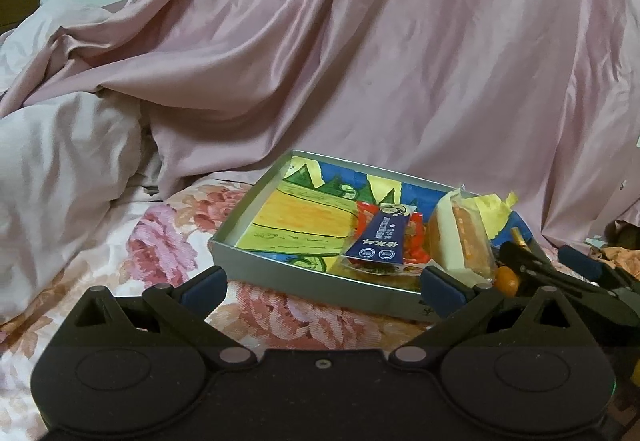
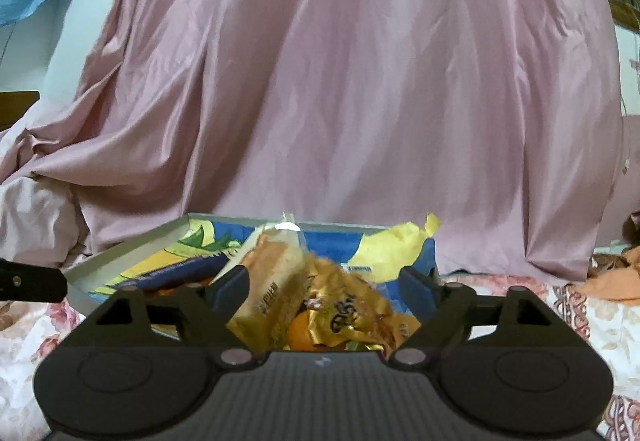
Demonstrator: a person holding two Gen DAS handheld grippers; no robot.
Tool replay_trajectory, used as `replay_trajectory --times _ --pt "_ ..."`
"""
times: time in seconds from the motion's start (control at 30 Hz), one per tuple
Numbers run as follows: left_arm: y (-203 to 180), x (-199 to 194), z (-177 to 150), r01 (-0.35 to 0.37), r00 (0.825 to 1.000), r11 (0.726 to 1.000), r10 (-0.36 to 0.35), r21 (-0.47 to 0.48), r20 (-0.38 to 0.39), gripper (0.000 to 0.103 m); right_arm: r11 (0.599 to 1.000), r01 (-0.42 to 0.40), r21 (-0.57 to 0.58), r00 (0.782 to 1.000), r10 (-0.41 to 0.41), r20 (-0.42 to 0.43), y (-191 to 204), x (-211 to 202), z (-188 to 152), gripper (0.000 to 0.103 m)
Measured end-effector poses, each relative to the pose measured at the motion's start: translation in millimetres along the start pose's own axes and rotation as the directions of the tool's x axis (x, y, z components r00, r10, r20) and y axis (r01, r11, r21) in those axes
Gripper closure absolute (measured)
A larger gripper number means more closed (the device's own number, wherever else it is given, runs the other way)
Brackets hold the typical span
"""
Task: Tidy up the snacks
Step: 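Carry the yellow snack bag into the tray with the right tool and release, then move the left tool to the green cake while the right tool approaches the sausages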
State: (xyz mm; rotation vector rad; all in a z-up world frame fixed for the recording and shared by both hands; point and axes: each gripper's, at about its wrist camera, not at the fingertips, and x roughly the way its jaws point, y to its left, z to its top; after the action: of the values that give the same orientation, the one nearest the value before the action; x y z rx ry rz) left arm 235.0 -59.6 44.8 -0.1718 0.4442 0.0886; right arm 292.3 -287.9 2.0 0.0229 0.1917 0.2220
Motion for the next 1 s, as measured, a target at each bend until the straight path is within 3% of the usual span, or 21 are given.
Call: replay_trajectory --times 0.13,0.23,0.67,1.0 --pt "1 -11 2 -0.007 1.000 1.000 0.007 0.008 0.016 0.001 1.000 -0.006 0.023 1.000 0.005 0.021 3 -22 3 0.003" --pt "4 -24 2 -0.012 0.999 1.000 0.011 0.016 0.033 0.001 1.000 -0.010 0.025 0.999 0.009 0.032 7 -44 5 0.000" --pt "35 -88 -17 -0.043 0.998 0.994 0.039 0.100 0.038 0.001 0.995 -0.012 0.100 1.000 0.014 -0.018 37 -120 -6 0.000" --pt "66 -112 -52 -0.037 0.998 0.978 0.045 0.204 -0.035 0.001 0.996 -0.036 0.081 0.989 0.047 -0.138 66 -146 -26 0.000"
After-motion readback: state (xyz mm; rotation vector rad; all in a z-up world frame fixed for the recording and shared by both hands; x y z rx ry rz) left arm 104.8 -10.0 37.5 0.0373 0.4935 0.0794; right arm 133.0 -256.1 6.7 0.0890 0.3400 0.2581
